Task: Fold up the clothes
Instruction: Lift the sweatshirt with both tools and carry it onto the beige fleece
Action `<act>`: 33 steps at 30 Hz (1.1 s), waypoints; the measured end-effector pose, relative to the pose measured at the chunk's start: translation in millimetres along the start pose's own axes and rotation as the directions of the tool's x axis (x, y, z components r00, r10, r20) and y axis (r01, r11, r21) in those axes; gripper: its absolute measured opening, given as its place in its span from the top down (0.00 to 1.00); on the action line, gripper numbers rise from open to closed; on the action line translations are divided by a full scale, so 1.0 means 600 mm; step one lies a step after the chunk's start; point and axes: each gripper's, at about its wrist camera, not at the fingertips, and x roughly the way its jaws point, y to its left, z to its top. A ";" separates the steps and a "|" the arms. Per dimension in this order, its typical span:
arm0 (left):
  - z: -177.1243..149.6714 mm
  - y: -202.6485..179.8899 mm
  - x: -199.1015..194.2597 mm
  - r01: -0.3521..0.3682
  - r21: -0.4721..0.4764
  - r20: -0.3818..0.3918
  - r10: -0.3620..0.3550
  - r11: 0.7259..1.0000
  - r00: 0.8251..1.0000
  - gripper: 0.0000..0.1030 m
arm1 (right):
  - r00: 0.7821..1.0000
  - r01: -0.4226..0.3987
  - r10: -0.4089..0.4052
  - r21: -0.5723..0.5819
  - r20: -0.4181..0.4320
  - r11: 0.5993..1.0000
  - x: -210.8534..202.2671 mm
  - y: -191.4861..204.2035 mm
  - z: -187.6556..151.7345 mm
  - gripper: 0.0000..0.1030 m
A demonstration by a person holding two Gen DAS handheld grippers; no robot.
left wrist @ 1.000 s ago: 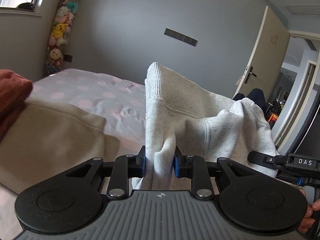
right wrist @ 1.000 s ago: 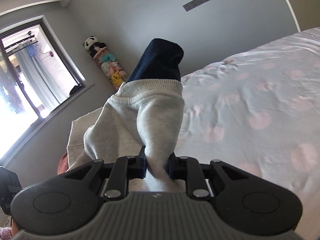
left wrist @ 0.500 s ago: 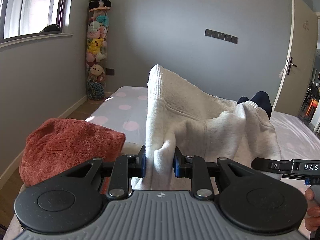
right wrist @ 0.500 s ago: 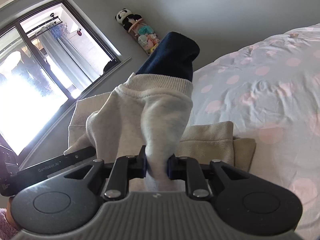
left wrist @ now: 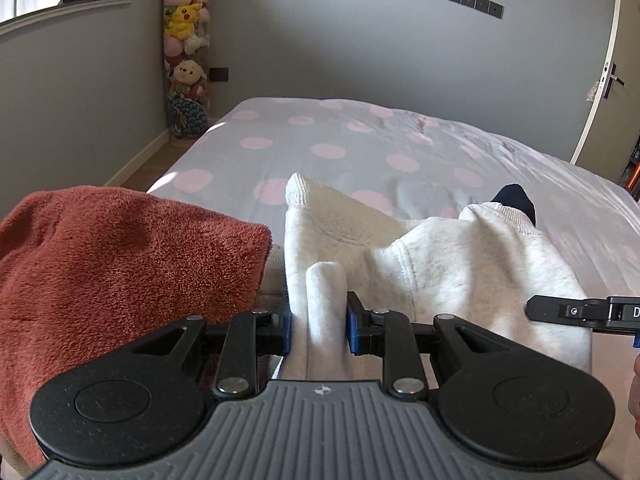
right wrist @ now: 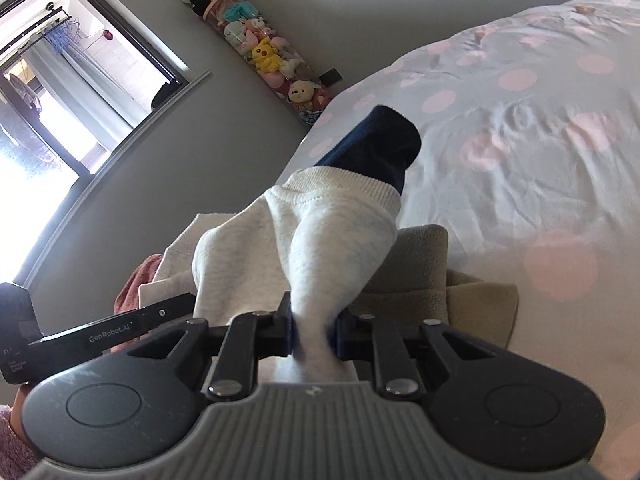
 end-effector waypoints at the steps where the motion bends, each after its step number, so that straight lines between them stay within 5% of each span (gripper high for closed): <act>1: -0.002 0.008 0.012 0.001 -0.007 -0.013 -0.002 1.000 1.000 0.78 | 1.000 0.005 -0.005 0.006 -0.003 1.000 0.009 -0.009 0.001 0.80; 14: -0.023 0.001 0.046 -0.013 0.053 -0.054 0.016 0.998 0.998 0.78 | 0.998 0.037 -0.031 0.110 -0.056 0.993 0.060 -0.083 -0.011 0.77; 25: -0.014 -0.007 0.014 0.070 -0.010 -0.013 -0.070 0.998 0.997 0.78 | 0.999 0.027 -0.030 0.101 0.035 0.995 -0.017 -0.050 0.003 0.80; 33: -0.017 0.028 0.073 0.103 -0.061 -0.085 -0.108 0.993 0.991 0.77 | 0.997 0.078 -0.079 0.137 0.005 0.987 0.039 -0.087 -0.002 0.79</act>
